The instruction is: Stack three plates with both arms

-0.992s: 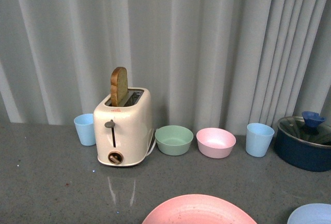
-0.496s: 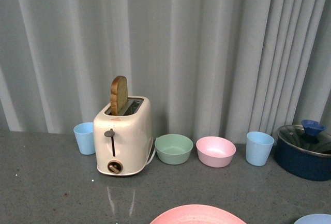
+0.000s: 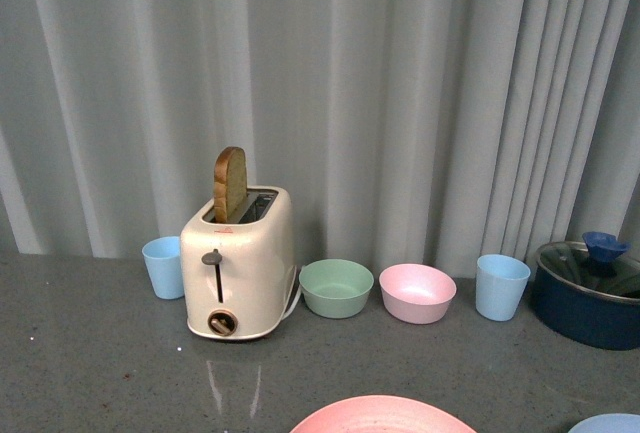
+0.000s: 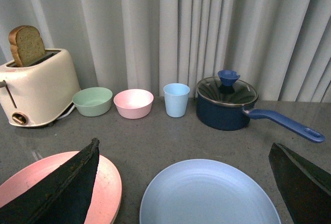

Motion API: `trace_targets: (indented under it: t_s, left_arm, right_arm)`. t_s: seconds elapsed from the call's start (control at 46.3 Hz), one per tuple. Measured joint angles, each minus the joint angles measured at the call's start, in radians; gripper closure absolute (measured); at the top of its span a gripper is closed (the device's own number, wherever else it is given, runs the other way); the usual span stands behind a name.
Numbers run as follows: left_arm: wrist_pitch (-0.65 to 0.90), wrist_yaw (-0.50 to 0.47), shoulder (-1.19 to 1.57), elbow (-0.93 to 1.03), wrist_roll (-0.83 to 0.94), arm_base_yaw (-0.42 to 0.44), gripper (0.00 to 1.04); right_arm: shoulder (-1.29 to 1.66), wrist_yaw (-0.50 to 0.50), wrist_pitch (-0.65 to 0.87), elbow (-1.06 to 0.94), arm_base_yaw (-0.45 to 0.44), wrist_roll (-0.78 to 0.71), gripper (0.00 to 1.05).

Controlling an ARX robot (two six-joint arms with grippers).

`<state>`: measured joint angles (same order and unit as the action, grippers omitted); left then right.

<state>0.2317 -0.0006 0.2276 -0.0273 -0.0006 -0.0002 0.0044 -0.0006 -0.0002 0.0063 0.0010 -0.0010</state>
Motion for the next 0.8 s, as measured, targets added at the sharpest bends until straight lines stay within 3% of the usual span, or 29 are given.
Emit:
trace_targets:
  t_s: [0.237, 0.367, 0.777, 0.798]
  left_arm:
    - [-0.054, 0.000, -0.054, 0.000, 0.000, 0.000, 1.01]
    - [-0.222, 0.000, -0.192, 0.000, 0.000, 0.000, 1.01]
    - [-0.231, 0.000, -0.223, 0.000, 0.000, 0.000, 1.01]
    - [-0.231, 0.000, -0.223, 0.000, -0.001, 0.000, 0.97]
  right_arm:
    - [0.000, 0.000, 0.000, 0.000, 0.000, 0.000, 0.07]
    - [0.000, 0.000, 0.000, 0.000, 0.000, 0.000, 0.07]
    - [0.000, 0.000, 0.000, 0.000, 0.000, 0.000, 0.07]
    - [0.000, 0.000, 0.000, 0.000, 0.000, 0.000, 0.07]
